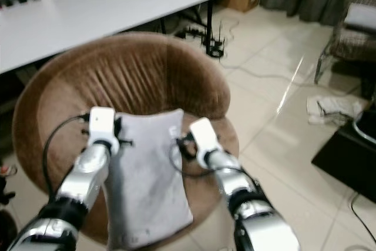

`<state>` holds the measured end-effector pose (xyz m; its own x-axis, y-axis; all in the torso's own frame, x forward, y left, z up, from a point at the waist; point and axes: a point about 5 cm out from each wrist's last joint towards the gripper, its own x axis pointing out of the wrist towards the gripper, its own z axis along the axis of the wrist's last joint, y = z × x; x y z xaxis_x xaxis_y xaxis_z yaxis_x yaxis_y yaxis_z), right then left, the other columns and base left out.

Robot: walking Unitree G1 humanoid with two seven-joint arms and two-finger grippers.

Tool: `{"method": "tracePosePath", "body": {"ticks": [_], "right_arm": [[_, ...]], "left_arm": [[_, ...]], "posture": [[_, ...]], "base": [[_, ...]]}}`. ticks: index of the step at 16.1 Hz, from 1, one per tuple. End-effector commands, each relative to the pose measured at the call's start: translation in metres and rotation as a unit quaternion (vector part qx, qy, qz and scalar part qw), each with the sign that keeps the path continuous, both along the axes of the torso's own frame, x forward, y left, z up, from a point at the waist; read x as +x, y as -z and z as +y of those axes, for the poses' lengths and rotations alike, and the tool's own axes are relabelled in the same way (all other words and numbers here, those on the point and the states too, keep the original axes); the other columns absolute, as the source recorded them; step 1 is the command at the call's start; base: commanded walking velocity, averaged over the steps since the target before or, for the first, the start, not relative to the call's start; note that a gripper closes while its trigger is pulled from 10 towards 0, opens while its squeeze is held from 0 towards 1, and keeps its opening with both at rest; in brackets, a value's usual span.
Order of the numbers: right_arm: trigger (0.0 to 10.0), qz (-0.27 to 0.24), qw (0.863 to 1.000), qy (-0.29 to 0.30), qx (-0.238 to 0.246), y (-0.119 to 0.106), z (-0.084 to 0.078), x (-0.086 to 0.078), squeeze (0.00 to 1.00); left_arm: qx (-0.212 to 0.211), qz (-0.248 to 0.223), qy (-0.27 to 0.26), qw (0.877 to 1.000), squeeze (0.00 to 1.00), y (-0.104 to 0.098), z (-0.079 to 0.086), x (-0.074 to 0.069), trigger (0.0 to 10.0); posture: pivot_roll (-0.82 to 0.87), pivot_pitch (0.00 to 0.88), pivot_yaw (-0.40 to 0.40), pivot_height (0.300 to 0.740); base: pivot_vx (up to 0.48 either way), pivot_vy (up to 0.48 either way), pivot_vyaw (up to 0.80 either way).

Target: Move the pillow to the sofa from floor

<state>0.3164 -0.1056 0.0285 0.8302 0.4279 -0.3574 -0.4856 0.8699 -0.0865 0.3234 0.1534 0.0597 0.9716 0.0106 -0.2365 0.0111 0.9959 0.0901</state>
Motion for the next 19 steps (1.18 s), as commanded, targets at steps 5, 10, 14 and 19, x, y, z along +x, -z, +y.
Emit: {"method": "tracePosePath", "body": {"ticks": [5, 10, 14, 19], "right_arm": [[10.0, -0.003, 1.000, -0.012, 0.002, -0.002, 0.008, 0.001, 0.00], [10.0, -0.048, 0.999, -0.003, 0.022, -0.013, 0.006, 0.005, 0.00], [10.0, -0.041, 0.999, 0.001, 0.015, -0.012, 0.004, 0.006, 0.00], [10.0, -0.033, 0.999, 0.000, 0.015, -0.009, 0.007, 0.004, 0.00]], "left_arm": [[0.015, -0.029, -0.022, 0.999, 0.00, -0.011, 0.010, 0.005, 10.0], [0.019, -0.068, -0.031, 0.997, 0.00, -0.020, 0.011, 0.007, 10.0], [0.037, -0.166, -0.035, 0.985, 0.00, -0.051, 0.015, 0.012, 10.0], [0.106, -0.225, -0.004, 0.969, 0.00, -0.120, 0.051, 0.049, 10.0]], "posture": [[-0.06, 0.000, 0.058, 0.740], [-0.06, 0.000, 0.057, 0.740], [-0.06, 0.000, 0.054, 0.740], [-0.04, 0.000, 0.058, 0.740]], "base": [[0.180, 0.000, 0.00], [0.000, 0.000, 0.00], [0.000, 0.000, 0.00], [0.000, 0.000, 0.00]]}}
